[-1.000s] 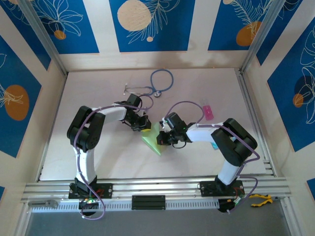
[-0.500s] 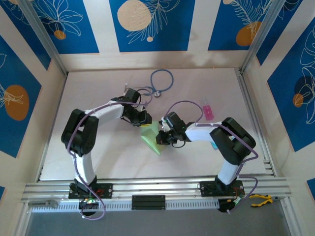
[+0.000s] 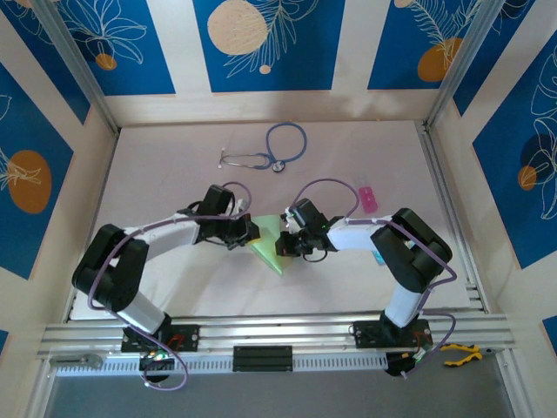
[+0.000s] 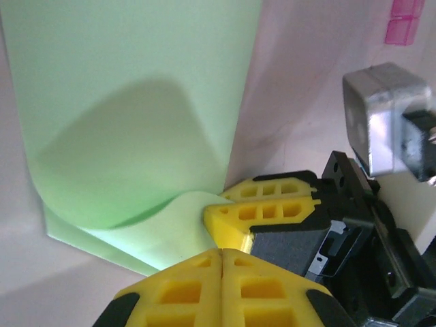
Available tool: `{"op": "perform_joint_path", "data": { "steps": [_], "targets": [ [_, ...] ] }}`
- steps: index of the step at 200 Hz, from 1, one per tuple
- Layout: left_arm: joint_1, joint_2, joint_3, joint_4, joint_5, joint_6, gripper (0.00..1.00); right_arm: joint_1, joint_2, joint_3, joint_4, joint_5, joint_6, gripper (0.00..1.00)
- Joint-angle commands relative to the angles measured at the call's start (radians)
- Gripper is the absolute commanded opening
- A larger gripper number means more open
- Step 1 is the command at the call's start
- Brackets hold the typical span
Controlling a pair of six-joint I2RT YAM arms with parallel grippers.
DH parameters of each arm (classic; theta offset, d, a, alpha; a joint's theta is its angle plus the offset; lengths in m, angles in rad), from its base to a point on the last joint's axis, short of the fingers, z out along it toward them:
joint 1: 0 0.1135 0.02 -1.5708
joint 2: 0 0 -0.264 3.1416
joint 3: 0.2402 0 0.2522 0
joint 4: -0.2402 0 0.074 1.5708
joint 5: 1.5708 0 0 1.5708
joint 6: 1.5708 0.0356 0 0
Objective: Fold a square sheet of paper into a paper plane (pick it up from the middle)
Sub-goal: Third fold the triangle at the center of the table.
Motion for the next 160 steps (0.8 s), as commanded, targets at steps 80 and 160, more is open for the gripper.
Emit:
{"op": "perform_joint_path", "data": {
  "steps": [80,160],
  "targets": [
    [-0.069,0.052,-0.096,0.297,-0.029,-0.181,0.00,0.020,0.016,-0.015,-0.029,0.024,0.017,0.01],
    [-0.070,0.105,-0.109,0.283,-0.028,-0.178,0.00,0.022,0.012,-0.009,-0.062,0.049,0.009,0.01]
  ]
}}
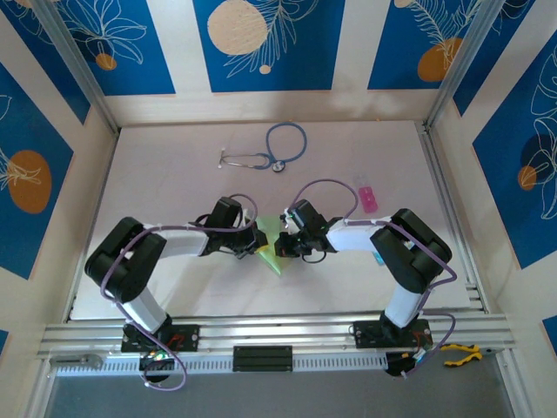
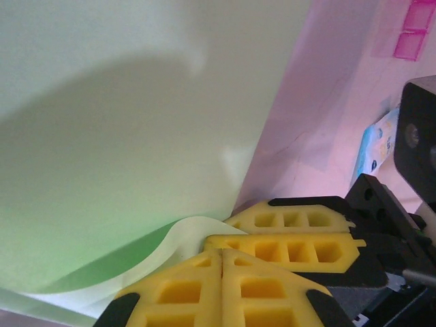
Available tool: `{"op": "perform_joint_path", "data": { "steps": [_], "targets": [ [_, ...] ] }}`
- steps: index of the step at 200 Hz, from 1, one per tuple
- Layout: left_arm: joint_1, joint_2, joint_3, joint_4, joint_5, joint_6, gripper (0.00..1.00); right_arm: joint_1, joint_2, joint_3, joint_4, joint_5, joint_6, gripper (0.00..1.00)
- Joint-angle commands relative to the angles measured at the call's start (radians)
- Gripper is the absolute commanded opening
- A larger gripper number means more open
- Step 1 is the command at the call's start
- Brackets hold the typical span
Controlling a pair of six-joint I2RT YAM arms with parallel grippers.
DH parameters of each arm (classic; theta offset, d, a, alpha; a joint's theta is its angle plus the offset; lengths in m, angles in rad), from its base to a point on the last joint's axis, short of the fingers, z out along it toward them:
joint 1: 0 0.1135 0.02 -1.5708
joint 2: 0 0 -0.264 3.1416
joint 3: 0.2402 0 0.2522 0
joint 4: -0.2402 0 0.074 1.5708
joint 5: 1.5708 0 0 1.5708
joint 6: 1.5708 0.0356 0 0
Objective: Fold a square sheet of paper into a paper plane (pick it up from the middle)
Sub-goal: Third fold the triangle at the center of the table.
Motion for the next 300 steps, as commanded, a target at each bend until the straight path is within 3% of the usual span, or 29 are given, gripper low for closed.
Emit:
{"op": "perform_joint_path", "data": {
  "steps": [1,127,221,300],
  "targets": [
    [-0.008,0.011,-0.013,0.007,-0.003,-0.001,0.00,0.008,0.012,-0.006,-0.067,0.027,-0.002,0.01],
    [-0.010,0.011,-0.006,-0.078,-0.033,0.009,0.00,0.007,0.016,0.001,-0.083,0.040,-0.010,0.01],
    [-0.015,-0.082,0.008,-0.143,-0.044,0.009,0.00,0.009,0.014,-0.005,-0.080,0.038,-0.008,0.01],
    [-0.018,-0.034,0.014,-0.103,-0.046,0.021,0.02,0.011,0.009,-0.012,-0.073,0.039,-0.001,0.01]
  ]
}}
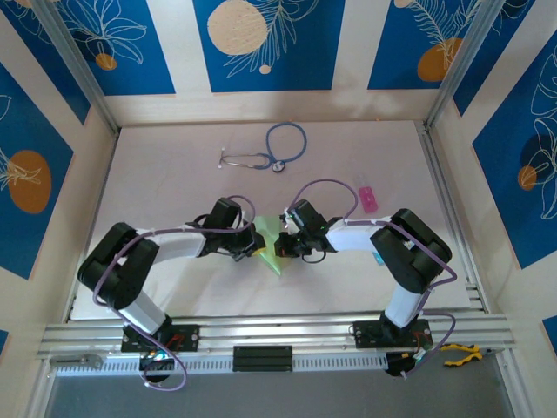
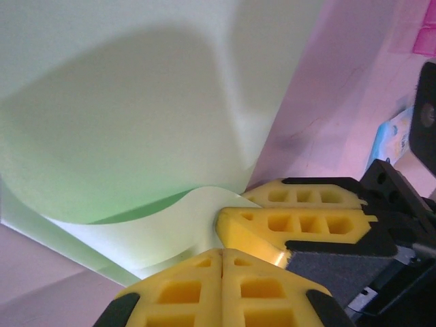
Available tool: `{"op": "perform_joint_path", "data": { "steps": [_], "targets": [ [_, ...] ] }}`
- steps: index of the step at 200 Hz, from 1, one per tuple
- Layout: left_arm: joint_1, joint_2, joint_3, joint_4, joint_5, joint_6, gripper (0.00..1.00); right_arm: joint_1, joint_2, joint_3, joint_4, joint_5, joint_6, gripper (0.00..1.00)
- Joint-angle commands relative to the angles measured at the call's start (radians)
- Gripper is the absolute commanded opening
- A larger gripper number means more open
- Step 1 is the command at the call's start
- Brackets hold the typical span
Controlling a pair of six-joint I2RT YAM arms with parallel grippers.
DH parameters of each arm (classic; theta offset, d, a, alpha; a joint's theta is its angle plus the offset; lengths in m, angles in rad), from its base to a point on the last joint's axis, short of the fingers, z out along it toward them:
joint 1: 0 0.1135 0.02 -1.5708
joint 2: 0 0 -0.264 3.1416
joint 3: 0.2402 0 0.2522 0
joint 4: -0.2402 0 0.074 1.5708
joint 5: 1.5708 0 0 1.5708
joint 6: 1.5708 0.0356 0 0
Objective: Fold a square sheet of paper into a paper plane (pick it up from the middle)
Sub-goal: Third fold the triangle at the center of the table.
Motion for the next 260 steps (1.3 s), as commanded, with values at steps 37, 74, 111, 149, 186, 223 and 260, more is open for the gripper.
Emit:
{"op": "perform_joint_path", "data": {
  "steps": [37,74,111,149,186,223,260],
  "targets": [
    [-0.011,0.052,0.001,0.005,-0.033,0.030,0.02,0.012,0.012,-0.020,-0.066,0.035,0.004,0.01],
    [-0.014,0.056,-0.019,-0.017,-0.057,0.054,0.02,0.013,0.003,-0.023,-0.066,0.030,0.006,0.01],
    [-0.016,0.076,-0.024,-0.017,-0.057,0.063,0.02,0.014,-0.016,-0.028,-0.060,0.027,0.008,0.03],
    [-0.019,0.096,-0.023,-0.024,-0.059,0.077,0.02,0.012,-0.032,-0.027,-0.059,0.026,0.009,0.05],
    [-0.021,0.102,-0.032,-0.020,-0.057,0.087,0.02,-0.013,-0.079,-0.030,-0.049,0.003,0.046,0.15],
    [-0.019,0.106,-0.040,-0.006,-0.062,0.081,0.01,-0.095,-0.219,-0.096,0.023,-0.072,0.158,0.27],
    [-0.022,0.100,-0.036,-0.008,-0.063,0.082,0.01,-0.073,-0.280,-0.110,-0.026,-0.134,0.157,0.21]
  ]
}}
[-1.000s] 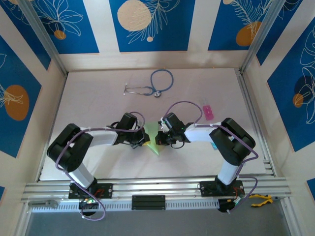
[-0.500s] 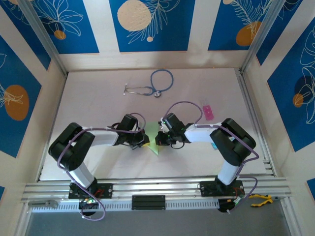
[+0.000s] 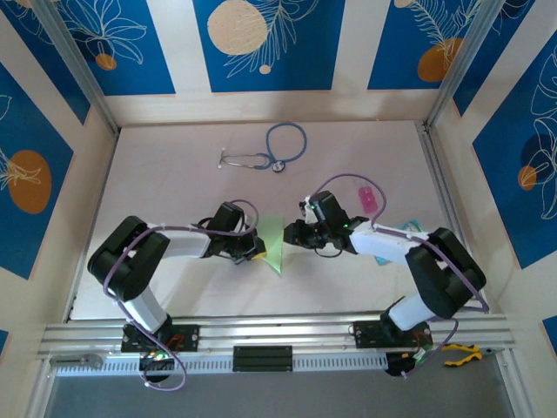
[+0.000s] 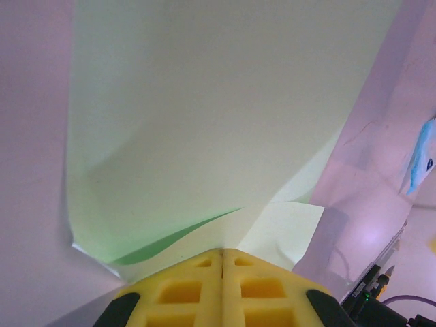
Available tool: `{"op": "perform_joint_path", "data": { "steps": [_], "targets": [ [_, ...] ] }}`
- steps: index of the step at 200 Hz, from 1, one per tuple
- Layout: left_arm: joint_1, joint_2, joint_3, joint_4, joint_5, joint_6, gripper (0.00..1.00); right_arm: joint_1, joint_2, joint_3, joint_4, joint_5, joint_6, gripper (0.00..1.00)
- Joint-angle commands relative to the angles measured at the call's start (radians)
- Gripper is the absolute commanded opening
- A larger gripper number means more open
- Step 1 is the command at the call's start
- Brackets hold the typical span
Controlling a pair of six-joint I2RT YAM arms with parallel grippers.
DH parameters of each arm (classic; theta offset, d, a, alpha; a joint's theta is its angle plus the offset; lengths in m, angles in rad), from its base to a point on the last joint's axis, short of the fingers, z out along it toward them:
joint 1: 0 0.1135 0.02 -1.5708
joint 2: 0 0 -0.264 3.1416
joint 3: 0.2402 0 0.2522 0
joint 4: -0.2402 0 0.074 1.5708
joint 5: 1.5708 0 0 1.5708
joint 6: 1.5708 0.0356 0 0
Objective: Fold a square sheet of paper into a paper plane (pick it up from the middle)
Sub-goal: Third fold the triangle at the center of the table.
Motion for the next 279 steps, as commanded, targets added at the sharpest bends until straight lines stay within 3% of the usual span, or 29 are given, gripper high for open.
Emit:
{"op": "perform_joint_path", "data": {
  "steps": [1,54,104,182,279],
  "targets": [
    [-0.012,0.026,-0.025,-0.049,-0.035,0.028,0.01,0.029,-0.023,-0.023,-0.026,-0.084,0.031,0.21],
    [-0.013,0.013,-0.028,-0.049,-0.039,0.023,0.01,0.164,0.083,0.037,-0.051,-0.089,0.059,0.07],
    [-0.012,0.007,-0.036,-0.039,-0.043,0.014,0.01,0.201,0.208,0.146,-0.113,-0.068,0.060,0.05],
    [-0.011,0.008,-0.044,-0.023,-0.045,0.010,0.01,0.195,0.282,0.160,-0.181,-0.040,0.074,0.05],
    [-0.012,0.034,-0.048,-0.007,-0.051,0.005,0.00,0.202,0.203,0.000,-0.077,-0.037,0.137,0.06]
  ]
}}
